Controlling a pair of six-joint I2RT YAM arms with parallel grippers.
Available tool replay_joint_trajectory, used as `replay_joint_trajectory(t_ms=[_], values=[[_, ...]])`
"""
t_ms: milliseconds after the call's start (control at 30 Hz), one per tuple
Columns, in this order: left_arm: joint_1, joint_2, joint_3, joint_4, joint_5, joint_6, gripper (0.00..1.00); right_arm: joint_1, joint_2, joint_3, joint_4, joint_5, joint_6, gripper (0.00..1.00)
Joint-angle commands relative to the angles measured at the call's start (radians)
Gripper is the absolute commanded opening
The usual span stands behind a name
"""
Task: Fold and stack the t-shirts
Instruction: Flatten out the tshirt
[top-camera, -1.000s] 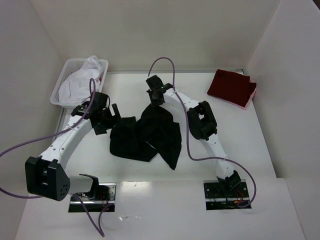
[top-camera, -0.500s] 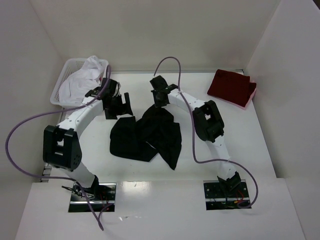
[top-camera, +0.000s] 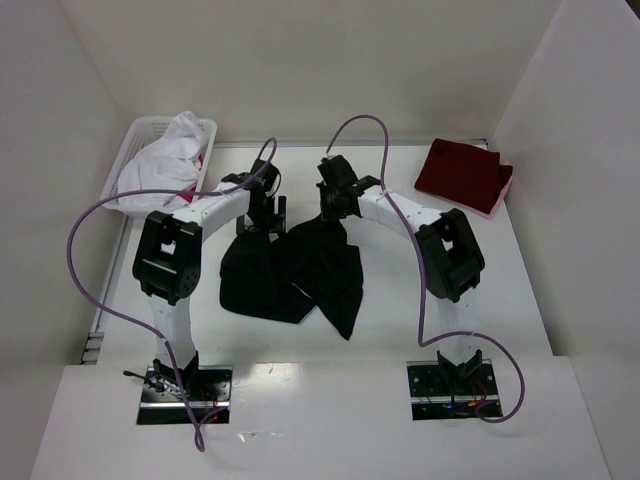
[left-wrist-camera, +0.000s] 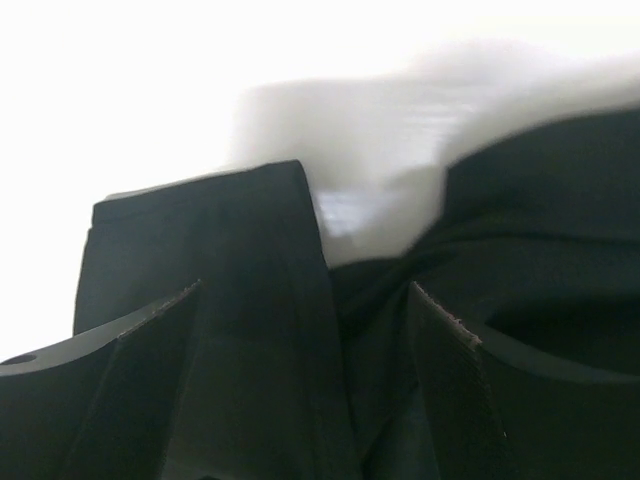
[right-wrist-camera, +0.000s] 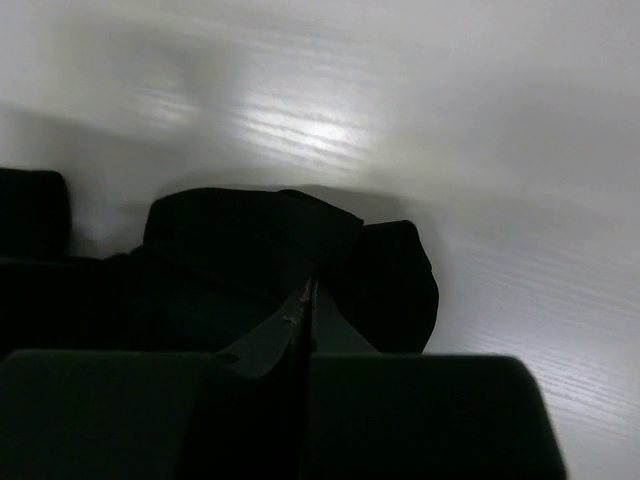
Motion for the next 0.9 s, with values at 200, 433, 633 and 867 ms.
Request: replay_joint_trajectory(t_ms=[200,433,633,867], values=[[0.004,0.074,0.065,-0.010,-0.148,-0.063,0.82,-0.002,-0.043,-0.023,0.047,-0.021,0.023,0.00],[0.013,0.100,0.082,0.001,-0.175,-0.087,0.75,-0.002,-0.043,-0.032,0.047,-0.021,0.023,0.00],[0.022,0.109,0.078,0.001,-0.175,-0.087,0.61,-0.002,-0.043,-0.032,0.056,-0.030,0.023,0.00],[0.022,0.089,0.051,0.010,-0.175,-0.096,0.16,-0.002,-0.046,-0.032,0.066,-0.021,0.023,0.00]])
